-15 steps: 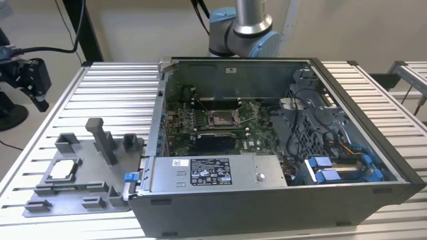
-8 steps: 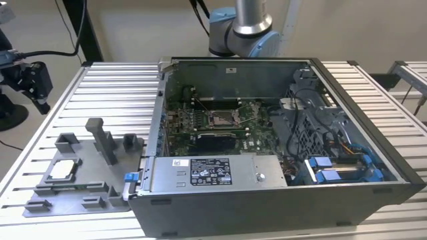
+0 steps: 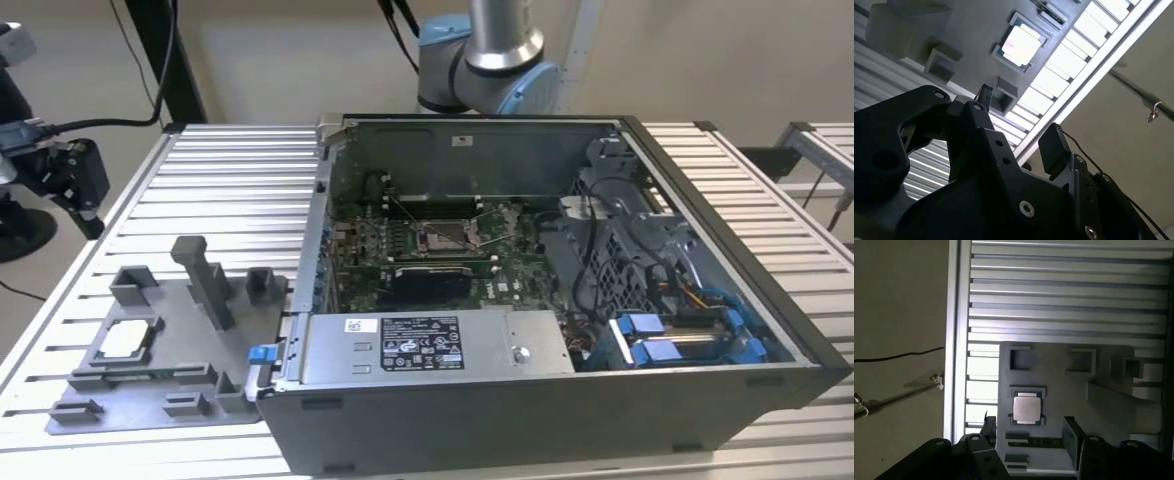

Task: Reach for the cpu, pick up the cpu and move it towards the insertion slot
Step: 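Pick up the cpu and move it towards the insertion slot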

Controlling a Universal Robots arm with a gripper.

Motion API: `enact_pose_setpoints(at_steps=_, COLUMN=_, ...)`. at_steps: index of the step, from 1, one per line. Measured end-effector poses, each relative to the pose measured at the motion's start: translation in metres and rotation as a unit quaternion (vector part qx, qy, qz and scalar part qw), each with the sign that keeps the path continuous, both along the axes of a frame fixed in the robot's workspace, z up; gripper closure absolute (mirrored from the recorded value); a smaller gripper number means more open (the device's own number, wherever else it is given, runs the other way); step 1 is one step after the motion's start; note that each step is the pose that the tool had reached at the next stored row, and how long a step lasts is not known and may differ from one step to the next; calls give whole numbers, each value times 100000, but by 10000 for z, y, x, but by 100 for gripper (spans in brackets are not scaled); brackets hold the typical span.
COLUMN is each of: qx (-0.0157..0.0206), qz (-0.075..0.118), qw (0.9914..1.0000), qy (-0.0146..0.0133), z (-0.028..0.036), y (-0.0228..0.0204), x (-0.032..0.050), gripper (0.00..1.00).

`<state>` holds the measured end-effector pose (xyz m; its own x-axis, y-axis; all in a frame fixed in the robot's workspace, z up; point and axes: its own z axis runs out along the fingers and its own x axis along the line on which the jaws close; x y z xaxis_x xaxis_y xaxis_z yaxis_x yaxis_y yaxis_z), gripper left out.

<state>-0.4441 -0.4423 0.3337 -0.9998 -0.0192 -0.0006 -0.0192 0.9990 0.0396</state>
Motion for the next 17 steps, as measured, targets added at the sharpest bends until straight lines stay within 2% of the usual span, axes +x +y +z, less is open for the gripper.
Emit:
enact_pose_setpoints(at_steps=10, qx=1, qz=-8, qw=100000, qy=-3, z=-182, y=-10, x=0, gripper=100)
enact_pose_setpoints(at_steps=17, qx=-6, qz=-5, qw=100000, qy=-7, z=-309, y=-62, x=0, gripper=100)
